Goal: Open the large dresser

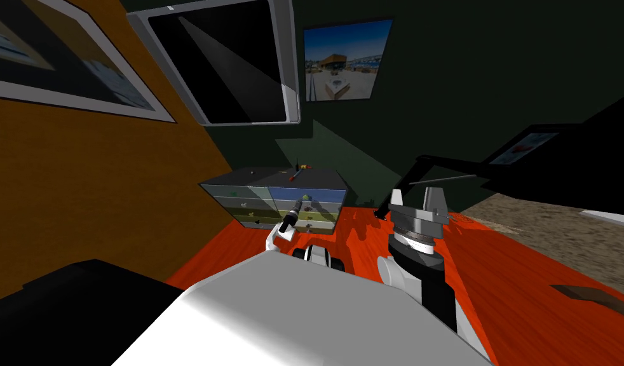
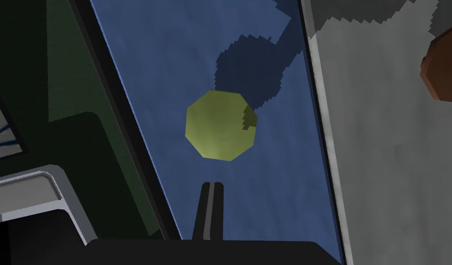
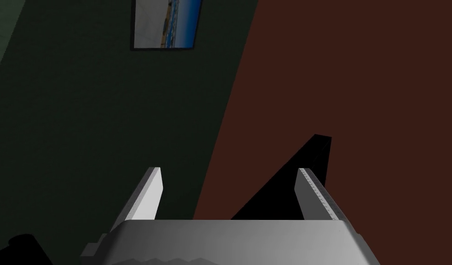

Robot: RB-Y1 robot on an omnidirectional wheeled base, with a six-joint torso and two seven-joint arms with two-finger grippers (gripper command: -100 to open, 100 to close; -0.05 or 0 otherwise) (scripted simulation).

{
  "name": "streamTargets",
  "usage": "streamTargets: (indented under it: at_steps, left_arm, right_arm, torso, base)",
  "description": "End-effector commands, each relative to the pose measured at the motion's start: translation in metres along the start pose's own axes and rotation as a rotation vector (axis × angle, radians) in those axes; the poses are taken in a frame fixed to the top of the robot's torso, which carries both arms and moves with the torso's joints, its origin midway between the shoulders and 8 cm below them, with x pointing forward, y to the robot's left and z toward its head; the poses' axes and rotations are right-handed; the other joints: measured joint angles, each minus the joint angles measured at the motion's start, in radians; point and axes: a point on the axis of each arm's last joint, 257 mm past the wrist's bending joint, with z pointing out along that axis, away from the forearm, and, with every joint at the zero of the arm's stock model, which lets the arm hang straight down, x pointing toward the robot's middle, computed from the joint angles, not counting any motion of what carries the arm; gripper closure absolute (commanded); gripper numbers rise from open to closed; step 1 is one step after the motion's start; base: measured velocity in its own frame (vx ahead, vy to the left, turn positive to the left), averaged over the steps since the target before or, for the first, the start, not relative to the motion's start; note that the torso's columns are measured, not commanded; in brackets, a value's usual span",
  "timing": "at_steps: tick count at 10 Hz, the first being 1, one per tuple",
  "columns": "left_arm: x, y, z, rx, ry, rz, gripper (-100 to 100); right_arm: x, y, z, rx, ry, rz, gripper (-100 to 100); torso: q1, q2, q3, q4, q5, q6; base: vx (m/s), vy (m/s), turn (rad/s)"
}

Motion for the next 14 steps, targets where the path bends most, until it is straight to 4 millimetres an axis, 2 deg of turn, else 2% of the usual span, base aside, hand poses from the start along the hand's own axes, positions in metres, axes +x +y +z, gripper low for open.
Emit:
streamTargets:
  at_steps: [1,3,4,7,10,11,13,14]
  left_arm:
    - [0.002,-0.003,-0.002,0.001,0.003,-0.001,100]
    - [0.002,-0.004,-0.003,0.001,0.004,-0.001,100]
    - [-0.006,-0.001,-0.004,0.000,0.010,0.035,-100]
    - [-0.013,0.004,-0.002,-0.004,0.012,0.057,-100]
    - [-0.016,0.012,0.000,-0.016,0.011,0.058,-100]
    - [-0.006,0.013,0.002,-0.022,0.005,0.015,-100]
    - [0.002,0.011,0.004,-0.023,0.001,-0.014,-100]
    - [-0.002,0.012,0.003,-0.022,0.003,-0.003,-100]
  right_arm:
    - [0.000,0.000,0.000,0.000,0.000,0.000,0]
    - [0.000,0.000,0.000,0.000,0.000,0.000,0]
    - [0.000,0.000,0.000,0.000,0.000,0.000,0]
    - [0.000,0.000,0.000,0.000,0.000,0.000,0]
    - [0.000,0.000,0.000,0.000,0.000,0.000,0]
    - [0.000,0.000,0.000,0.000,0.000,0.000,0]
    - [0.000,0.000,0.000,0.000,0.000,0.000,0]
    - [0.000,0.000,0.000,0.000,0.000,0.000,0]
  torso:
    - [0.002,-0.002,-0.001,0.000,0.000,0.000]
    - [0.001,-0.006,-0.004,-0.002,0.000,0.000]
    - [0.001,-0.013,-0.008,-0.003,0.000,0.000]
    - [0.001,-0.011,-0.007,-0.003,0.000,0.000]
    - [0.001,-0.008,-0.005,-0.002,0.000,0.000]
    - [0.001,-0.008,-0.005,-0.002,0.000,0.000]
    - [0.000,-0.004,-0.003,-0.001,0.000,0.000]
    - [0.001,-0.001,-0.001,0.000,0.000,0.000]
  base:
    - [-0.200,0.001,0.012]
    - [-0.144,-0.008,0.007]
    - [-0.006,0.000,-0.006]
    - [0.067,0.004,-0.007]
    - [0.159,0.010,-0.013]
    - [0.166,-0.006,-0.015]
    - [0.087,0.000,-0.003]
    - [0.019,0.001,-0.001]
